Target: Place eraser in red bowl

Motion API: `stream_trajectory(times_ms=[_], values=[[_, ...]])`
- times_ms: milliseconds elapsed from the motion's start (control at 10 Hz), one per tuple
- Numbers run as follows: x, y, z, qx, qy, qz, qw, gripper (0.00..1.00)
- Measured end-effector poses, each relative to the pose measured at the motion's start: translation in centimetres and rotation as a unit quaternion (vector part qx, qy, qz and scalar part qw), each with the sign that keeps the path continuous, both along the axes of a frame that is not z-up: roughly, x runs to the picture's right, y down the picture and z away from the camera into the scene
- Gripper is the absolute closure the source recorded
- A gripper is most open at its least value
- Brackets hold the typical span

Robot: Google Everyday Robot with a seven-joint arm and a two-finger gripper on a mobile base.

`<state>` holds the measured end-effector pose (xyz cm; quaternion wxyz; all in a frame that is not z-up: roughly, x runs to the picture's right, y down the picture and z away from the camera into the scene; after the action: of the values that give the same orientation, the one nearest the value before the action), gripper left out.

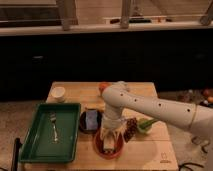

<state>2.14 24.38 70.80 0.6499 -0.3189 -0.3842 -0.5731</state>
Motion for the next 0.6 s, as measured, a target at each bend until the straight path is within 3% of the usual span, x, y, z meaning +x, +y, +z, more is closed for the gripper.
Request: stream_trajectory(times_ms=[600], values=[[0.07, 0.09, 0.05, 0.0, 0.001, 0.002, 1.0, 0.2]])
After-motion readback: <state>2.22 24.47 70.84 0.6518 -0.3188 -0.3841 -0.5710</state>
